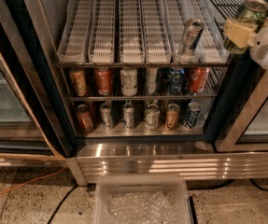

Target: Pick green can from top shelf of fridge

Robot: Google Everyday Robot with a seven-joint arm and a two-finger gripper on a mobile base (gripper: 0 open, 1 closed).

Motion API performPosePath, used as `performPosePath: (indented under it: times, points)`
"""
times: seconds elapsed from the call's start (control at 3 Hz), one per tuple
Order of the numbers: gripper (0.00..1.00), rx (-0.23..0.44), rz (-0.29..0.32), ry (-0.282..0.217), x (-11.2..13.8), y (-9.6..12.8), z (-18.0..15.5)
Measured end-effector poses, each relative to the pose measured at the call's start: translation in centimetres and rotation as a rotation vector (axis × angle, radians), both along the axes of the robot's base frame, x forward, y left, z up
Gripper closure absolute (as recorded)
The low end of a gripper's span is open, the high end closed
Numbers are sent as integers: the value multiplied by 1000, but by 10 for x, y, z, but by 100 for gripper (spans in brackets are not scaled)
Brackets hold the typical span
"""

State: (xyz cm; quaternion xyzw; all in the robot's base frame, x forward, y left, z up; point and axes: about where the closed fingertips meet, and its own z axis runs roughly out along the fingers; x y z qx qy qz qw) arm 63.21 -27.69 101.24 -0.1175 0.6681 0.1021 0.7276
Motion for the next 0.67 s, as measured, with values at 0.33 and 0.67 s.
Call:
performPosePath:
  times: [0.33,0.67]
  points:
    - [100,-59,92,33,-25,6,10]
    - [100,-96,178,87,-40,-1,10]
